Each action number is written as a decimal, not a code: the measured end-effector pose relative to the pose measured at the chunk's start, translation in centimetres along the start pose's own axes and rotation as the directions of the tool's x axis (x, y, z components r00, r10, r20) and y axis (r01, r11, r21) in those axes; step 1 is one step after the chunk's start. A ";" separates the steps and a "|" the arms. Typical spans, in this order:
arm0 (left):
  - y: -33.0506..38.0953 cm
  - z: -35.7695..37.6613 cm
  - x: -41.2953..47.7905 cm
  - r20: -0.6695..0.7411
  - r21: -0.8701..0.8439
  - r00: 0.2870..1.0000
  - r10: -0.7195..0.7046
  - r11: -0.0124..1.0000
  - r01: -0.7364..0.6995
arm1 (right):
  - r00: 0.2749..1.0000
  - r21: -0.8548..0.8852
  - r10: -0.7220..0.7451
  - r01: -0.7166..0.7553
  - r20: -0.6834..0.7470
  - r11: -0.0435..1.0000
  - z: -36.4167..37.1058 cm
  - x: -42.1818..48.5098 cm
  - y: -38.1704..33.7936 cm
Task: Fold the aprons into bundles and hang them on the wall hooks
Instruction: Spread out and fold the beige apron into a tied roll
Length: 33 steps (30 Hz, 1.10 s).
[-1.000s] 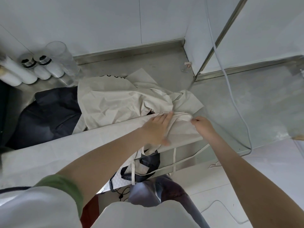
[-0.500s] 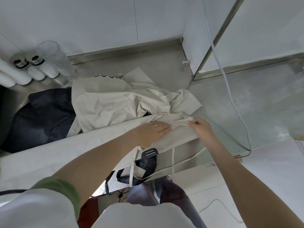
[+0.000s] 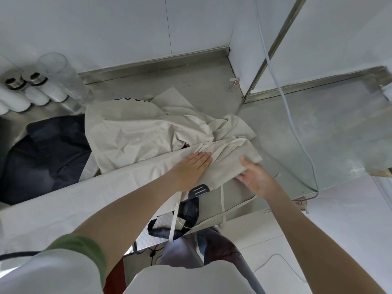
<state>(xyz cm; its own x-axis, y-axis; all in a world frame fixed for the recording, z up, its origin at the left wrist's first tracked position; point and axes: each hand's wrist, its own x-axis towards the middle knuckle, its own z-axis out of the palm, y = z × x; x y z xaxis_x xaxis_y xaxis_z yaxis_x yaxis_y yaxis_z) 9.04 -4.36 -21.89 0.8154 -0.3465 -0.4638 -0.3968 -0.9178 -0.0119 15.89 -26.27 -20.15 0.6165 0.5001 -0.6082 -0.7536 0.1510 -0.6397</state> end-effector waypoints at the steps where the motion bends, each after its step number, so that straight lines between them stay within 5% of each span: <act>1: 0.0 0.0 0.0 -0.001 0.002 1.000 0.005 1.000 -0.005 | 0.998 -0.022 0.002 -0.003 -0.057 1.000 0.4 0.2 0.8; 6: -0.5 -0.1 0.1 -0.011 -0.026 0.999 0.045 0.999 -0.046 | 0.853 -0.267 -0.157 0.021 -0.498 0.963 2.1 1.7 2.8; 12: -0.9 -0.7 -0.4 -0.188 -0.005 0.975 0.120 0.992 -0.123 | 0.752 -0.639 -0.503 0.142 -0.427 0.756 2.3 0.2 3.1; 14: -0.8 -1.0 -0.9 -0.227 -0.021 0.965 0.132 0.990 -0.141 | 0.738 -0.819 -0.614 0.151 -0.279 0.554 1.6 -0.1 3.5; 16: -1.0 -0.9 -0.9 -0.146 -0.056 0.987 0.069 0.995 -0.078 | 0.756 -0.962 -0.654 0.164 -0.021 0.220 0.3 0.1 4.0; 18: -1.3 -0.5 -0.6 -0.041 -0.056 0.999 0.030 0.998 -0.032 | 0.817 -0.974 -0.532 0.218 0.220 -0.067 -0.5 0.5 4.2; 20: -1.5 0.2 0.0 -0.003 -0.107 0.999 0.040 0.993 -0.040 | 0.890 -0.958 -0.367 0.211 0.270 -0.192 -0.5 0.5 4.5; 23: -1.6 -0.2 0.2 -0.172 -0.474 0.985 -0.011 0.877 -0.073 | 0.921 -0.955 -0.307 0.167 0.240 -0.244 -0.4 0.8 5.2; 25: -1.6 -1.4 0.1 -0.183 -0.817 0.969 -0.167 0.574 -0.055 | 0.906 -0.950 -0.342 0.162 0.251 -0.268 -0.2 1.2 5.8; 27: -1.6 -3.0 0.4 -0.030 -0.971 0.930 -0.368 0.230 0.059 | 0.872 -0.944 -0.408 0.156 0.270 -0.292 -0.3 1.4 6.1; 28: -1.6 -3.4 0.8 0.018 -0.977 0.884 -0.468 0.180 0.115 | 0.860 -0.942 -0.431 0.148 0.272 -0.300 -0.4 1.5 6.3; 30: -1.7 -3.8 1.6 0.043 -0.943 0.822 -0.568 0.248 0.221 | 0.847 -0.935 -0.439 0.168 0.299 -0.313 -0.7 1.6 6.5; 33: -1.5 -3.7 2.5 0.025 -0.888 0.874 -0.485 0.390 0.242 | 0.854 -0.930 -0.415 0.189 0.314 -0.316 -1.2 1.7 6.4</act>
<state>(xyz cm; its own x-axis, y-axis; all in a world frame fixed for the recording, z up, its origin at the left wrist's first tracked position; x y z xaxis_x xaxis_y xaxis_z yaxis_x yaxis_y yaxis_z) 13.20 -4.58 -19.77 0.8946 0.1477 -0.4219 0.4173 -0.6138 0.6701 12.37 -25.46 -25.86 0.7676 0.6322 -0.1059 0.5664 -0.7463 -0.3498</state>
